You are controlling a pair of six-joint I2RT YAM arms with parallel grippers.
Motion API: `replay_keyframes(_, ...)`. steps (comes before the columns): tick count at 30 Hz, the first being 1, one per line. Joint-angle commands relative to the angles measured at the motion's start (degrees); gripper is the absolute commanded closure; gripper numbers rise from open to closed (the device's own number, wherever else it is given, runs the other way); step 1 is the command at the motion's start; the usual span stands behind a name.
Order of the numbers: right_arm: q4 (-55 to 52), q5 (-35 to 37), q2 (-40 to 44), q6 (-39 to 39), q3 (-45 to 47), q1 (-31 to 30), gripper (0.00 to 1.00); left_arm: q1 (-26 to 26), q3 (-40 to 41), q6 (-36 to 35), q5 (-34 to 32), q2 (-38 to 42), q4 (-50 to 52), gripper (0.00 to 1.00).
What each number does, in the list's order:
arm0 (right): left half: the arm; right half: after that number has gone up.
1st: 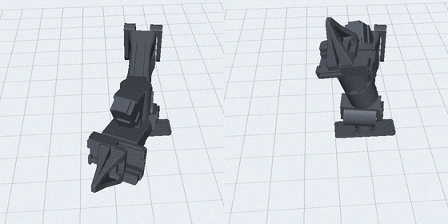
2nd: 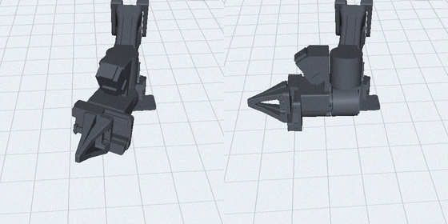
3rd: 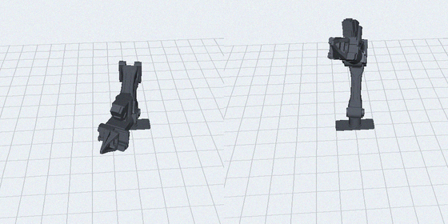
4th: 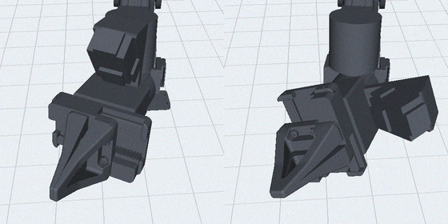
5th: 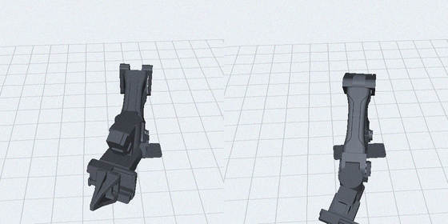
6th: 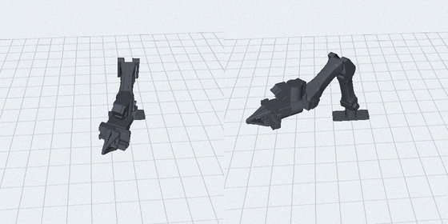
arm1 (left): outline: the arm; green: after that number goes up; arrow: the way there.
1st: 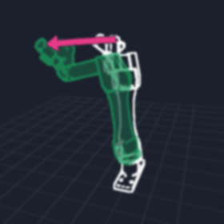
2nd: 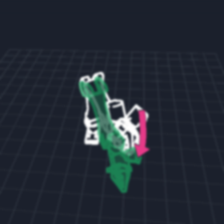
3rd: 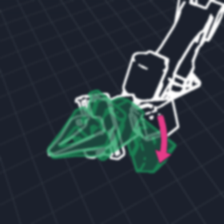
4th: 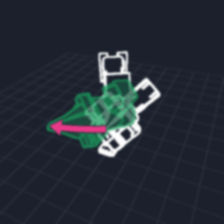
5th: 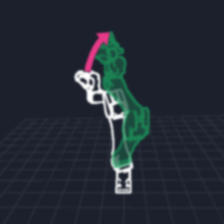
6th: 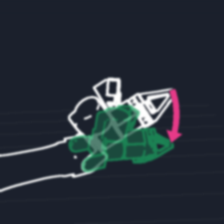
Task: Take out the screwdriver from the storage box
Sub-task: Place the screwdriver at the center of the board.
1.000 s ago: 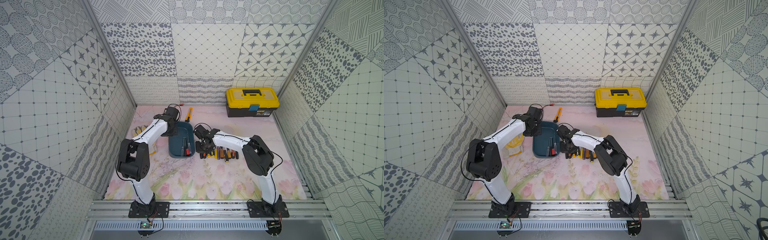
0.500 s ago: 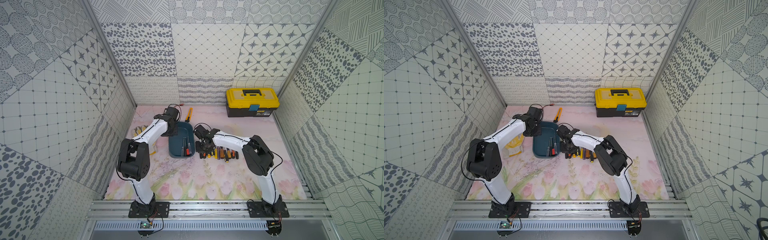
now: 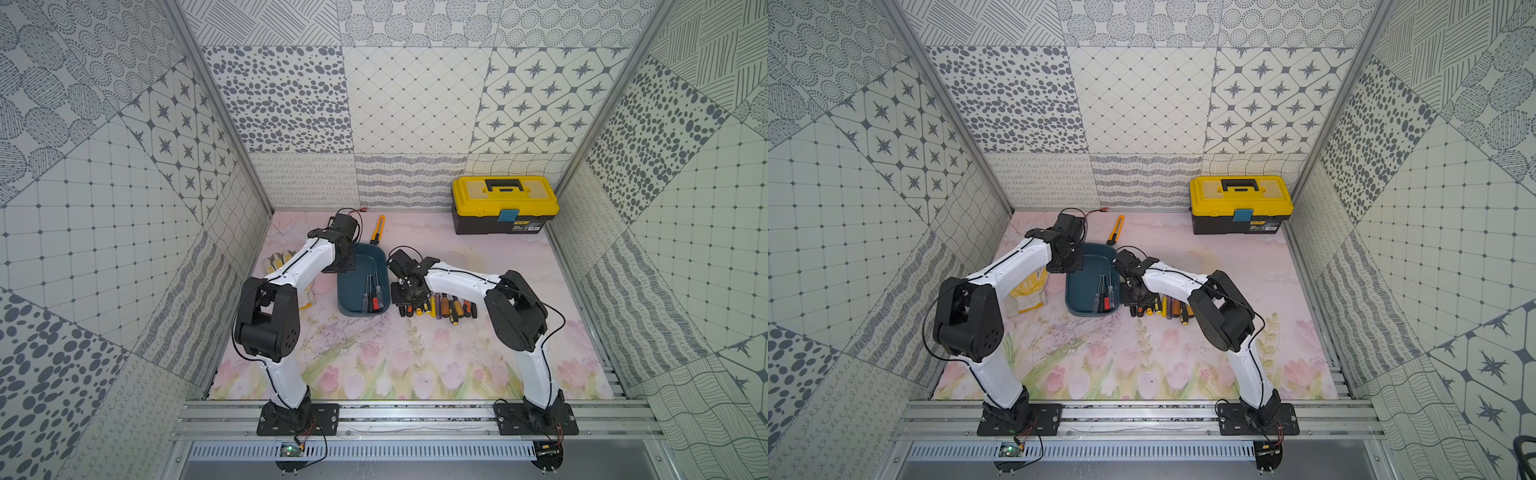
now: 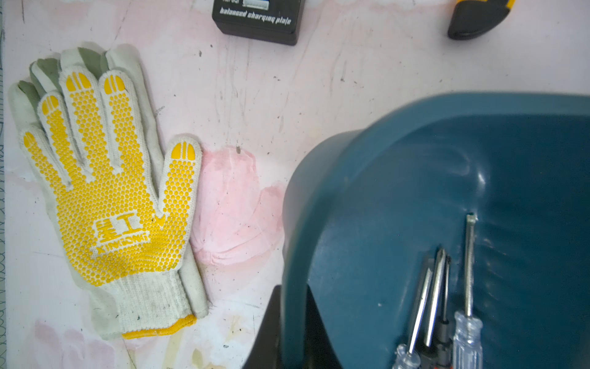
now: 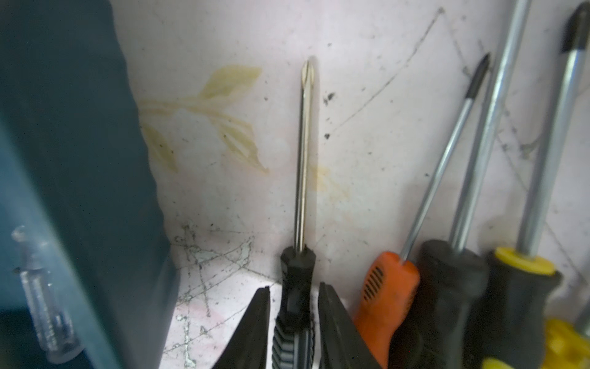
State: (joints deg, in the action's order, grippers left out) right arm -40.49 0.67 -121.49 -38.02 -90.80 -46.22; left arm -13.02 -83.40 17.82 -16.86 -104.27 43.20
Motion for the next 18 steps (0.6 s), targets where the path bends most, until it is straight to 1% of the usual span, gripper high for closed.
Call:
replay_keyframes(1,-1.94,2.22,-0.53,-0.03,-0.78,0.2,0.69,0.32,-0.92,0.19,0.87,0.54,1.54,1.0)
replay_keyframes(3,-1.62,2.19,0.46,0.33,-0.5,0.11,0.69,0.36,-0.93,0.24,0.78,0.64,1.49,1.0)
replay_keyframes(6,2.18,2.68,3.55,0.4,1.97,-0.01,0.6,0.35,-0.84,0.19,0.78,0.8,1.43,1.0)
replay_keyframes(8,4.68,2.84,5.76,0.4,3.57,-0.02,0.56,0.36,-0.91,0.15,0.65,0.9,1.45,1.0)
replay_keyframes(11,7.09,3.38,8.57,0.85,5.11,-0.02,0.55,0.36,-0.89,0.11,0.39,0.99,1.45,1.0)
replay_keyframes(14,9.28,2.43,10.49,2.01,5.86,-0.01,0.53,0.36,-0.91,0.11,-0.22,1.08,1.54,1.0)
replay_keyframes(18,11.11,0.74,11.46,3.19,5.87,-0.27,0.53,0.59,-0.99,0.11,-1.22,1.26,1.72,1.0)
